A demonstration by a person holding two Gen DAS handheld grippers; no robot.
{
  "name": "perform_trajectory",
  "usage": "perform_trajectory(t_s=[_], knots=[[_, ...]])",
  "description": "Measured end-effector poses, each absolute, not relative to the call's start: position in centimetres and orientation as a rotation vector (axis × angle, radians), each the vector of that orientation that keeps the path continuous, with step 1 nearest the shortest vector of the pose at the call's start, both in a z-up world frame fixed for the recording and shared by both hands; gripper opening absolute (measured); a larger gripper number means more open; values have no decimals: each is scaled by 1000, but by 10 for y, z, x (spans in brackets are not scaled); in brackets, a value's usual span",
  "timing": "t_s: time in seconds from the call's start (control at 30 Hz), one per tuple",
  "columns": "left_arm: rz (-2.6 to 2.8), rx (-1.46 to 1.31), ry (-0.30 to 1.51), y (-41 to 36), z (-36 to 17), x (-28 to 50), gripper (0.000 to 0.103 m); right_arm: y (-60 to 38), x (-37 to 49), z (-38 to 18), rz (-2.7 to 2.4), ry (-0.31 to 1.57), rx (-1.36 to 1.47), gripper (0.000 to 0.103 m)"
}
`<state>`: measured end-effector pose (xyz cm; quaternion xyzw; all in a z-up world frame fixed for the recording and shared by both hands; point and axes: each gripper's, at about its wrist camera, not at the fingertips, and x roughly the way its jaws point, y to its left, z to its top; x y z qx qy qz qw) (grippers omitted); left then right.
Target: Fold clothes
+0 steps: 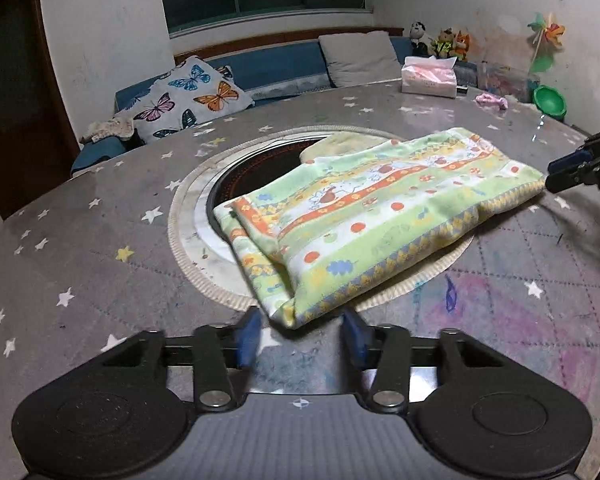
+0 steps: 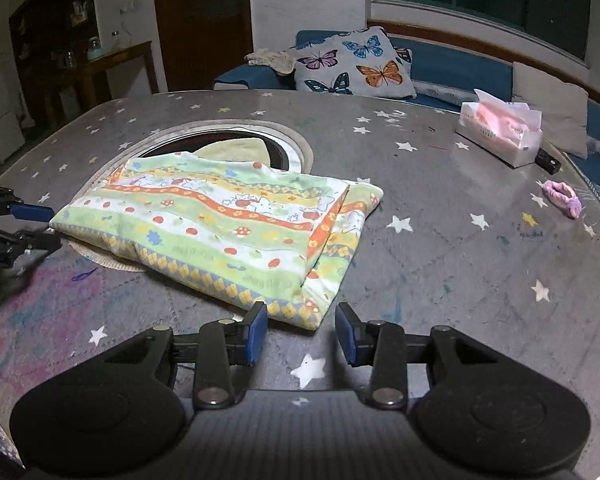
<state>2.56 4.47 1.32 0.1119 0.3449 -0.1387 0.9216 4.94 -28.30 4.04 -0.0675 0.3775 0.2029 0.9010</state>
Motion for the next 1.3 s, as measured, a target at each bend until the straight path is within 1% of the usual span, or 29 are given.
perform_trajectory(t_s=[0.07,0.1,0.17,0.2,0.23,0.27,0.33,0.43,0.57,0.63,0.67,0.7,1.0,1.07,1.2,1.23,1.3], knots=[[-283,241,699,42,13,25,35,-280,50,40,432,771,-138,34],[-284,251,690,40,12,24,31,-279,51,40,438,766,-138,30],[-291,261,676,39,12,23,25,-277,52,39,442,766,-138,26],[-291,269,669,38,12,23,19,-276,53,38,439,768,-137,17],[-286,280,663,37,11,22,14,-276,54,37,436,771,-136,11],[-284,286,658,37,11,22,13,-276,55,36,432,773,-135,6],[-285,293,649,38,13,22,10,-277,54,39,427,769,-124,0],[-282,312,642,37,13,20,10,-278,50,43,408,755,-131,0],[-284,331,659,37,10,18,10,-284,53,36,375,781,-133,0],[-282,328,664,39,13,18,13,-284,52,39,377,774,-139,0],[-280,325,665,41,16,17,14,-283,51,43,385,765,-141,1],[-277,322,661,43,20,17,14,-279,50,47,398,755,-144,4],[-321,224,553,30,61,26,15,-223,55,63,559,685,-167,10],[-346,203,553,21,63,36,15,-209,60,62,586,676,-169,10],[-377,186,591,2,49,56,15,-183,68,57,625,670,-160,11],[-377,182,604,-2,44,62,15,-178,70,55,630,669,-164,12],[-381,173,621,-6,37,68,15,-170,71,49,635,669,-185,25]])
